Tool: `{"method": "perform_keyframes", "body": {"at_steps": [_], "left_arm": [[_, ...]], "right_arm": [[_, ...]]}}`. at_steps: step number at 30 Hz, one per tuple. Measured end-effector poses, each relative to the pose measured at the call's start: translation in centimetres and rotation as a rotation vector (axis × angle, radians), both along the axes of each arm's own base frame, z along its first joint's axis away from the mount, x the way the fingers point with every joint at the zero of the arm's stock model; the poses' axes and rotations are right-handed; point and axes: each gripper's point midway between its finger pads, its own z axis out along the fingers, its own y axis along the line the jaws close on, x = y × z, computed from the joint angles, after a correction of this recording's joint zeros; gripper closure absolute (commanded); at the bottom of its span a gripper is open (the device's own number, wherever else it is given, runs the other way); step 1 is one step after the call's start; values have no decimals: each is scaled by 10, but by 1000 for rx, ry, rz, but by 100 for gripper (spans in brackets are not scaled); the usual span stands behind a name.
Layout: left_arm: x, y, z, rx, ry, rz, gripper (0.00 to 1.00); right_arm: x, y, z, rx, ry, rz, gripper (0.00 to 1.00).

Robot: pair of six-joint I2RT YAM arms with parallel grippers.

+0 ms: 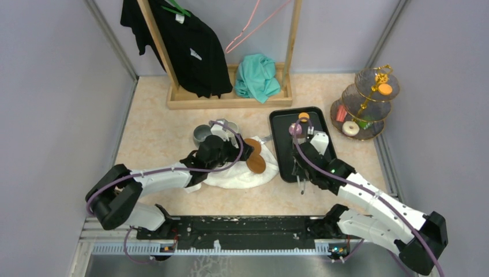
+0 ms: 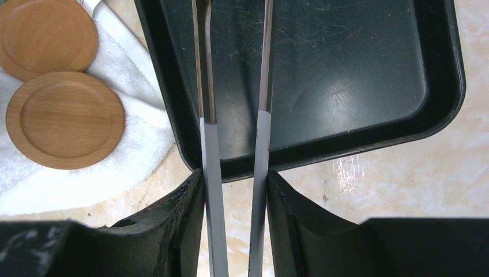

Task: Serve the afternoon tea
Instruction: Adjust the dessert on the tray.

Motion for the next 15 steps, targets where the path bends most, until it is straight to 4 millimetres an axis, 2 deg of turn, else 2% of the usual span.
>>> {"method": "perform_keyframes", "body": {"at_steps": [9,15], "left_arm": [[0,-1,0,-5,0,-5,4],[-1,-3,-3,-4,6,-15,4]], "right_arm": [[4,0,-1,-15,-7,-40,59],[1,-1,-12,-9,9,-63,59]]}}
